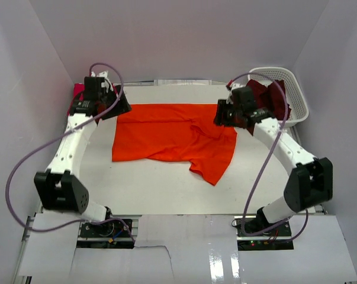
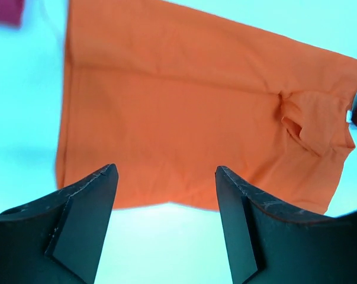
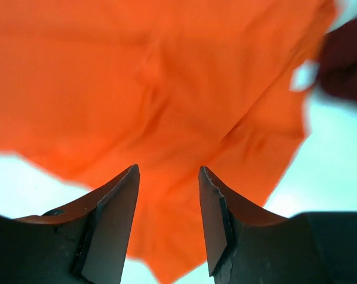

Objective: Fold and stack the t-shirts
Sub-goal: Grap the side of the flattened tshirt closest away from the robot with both arms

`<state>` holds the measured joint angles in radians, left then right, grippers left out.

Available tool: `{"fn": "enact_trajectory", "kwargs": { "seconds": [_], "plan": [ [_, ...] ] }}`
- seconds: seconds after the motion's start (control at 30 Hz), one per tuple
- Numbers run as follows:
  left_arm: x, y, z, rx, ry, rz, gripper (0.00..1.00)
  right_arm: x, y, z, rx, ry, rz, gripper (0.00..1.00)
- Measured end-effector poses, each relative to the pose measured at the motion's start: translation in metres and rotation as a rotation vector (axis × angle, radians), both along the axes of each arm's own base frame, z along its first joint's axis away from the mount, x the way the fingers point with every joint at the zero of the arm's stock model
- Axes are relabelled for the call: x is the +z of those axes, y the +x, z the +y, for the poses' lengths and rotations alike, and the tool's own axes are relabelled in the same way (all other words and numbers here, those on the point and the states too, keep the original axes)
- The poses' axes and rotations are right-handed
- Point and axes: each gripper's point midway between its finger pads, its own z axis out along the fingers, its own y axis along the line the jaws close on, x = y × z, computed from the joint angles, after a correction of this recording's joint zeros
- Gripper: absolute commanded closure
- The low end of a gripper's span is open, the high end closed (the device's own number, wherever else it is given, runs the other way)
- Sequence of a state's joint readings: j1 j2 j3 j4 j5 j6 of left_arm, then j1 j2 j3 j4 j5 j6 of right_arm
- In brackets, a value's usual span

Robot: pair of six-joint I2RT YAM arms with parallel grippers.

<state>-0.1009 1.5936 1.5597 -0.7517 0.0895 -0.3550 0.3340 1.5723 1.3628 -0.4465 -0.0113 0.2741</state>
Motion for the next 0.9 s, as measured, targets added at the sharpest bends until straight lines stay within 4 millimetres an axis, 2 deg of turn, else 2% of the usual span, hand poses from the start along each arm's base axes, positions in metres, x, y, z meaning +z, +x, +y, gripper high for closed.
{"fn": "enact_trajectory", "kwargs": {
  "seconds": [0.03, 0.1, 0.17, 0.23, 0.3, 0.37, 0.43, 0.57, 0.73, 0.9],
  "plan": [
    [0.005, -0.020, 0.005, 0.010, -0.005, -0.022, 0.21, -0.010, -0.023, 0.010, 0.035, -0.001, 0.018, 0.48],
    [-0.002, -0.049, 0.015, 0.036, -0.022, -0.042, 0.20, -0.042, -0.072, 0.027, 0.107, -0.011, 0.101, 0.44],
    [-0.028, -0.073, 0.022, 0.063, -0.050, 0.009, 0.19, -0.086, -0.125, 0.036, 0.178, -0.038, 0.230, 0.40],
    [-0.063, -0.092, 0.026, 0.082, -0.082, 0.098, 0.18, -0.120, -0.170, 0.031, 0.209, -0.073, 0.354, 0.40],
    [-0.096, -0.107, 0.025, 0.088, -0.108, 0.205, 0.18, -0.139, -0.204, 0.025, 0.223, -0.106, 0.435, 0.39],
    [-0.115, -0.117, 0.024, 0.087, -0.131, 0.280, 0.18, -0.143, -0.229, 0.020, 0.226, -0.120, 0.466, 0.36],
    [-0.121, -0.119, 0.026, 0.095, -0.147, 0.303, 0.18, -0.138, -0.241, 0.020, 0.232, -0.106, 0.451, 0.33],
    [-0.118, -0.114, 0.032, 0.110, -0.176, 0.285, 0.18, -0.129, -0.246, 0.022, 0.224, -0.075, 0.408, 0.34],
    [-0.116, -0.108, 0.036, 0.115, -0.213, 0.259, 0.18, -0.146, -0.256, 0.017, 0.215, -0.134, 0.424, 0.38],
    [-0.127, -0.108, 0.041, 0.129, -0.268, 0.283, 0.18, -0.157, -0.255, 0.012, 0.203, -0.202, 0.423, 0.43]
  ]
}}
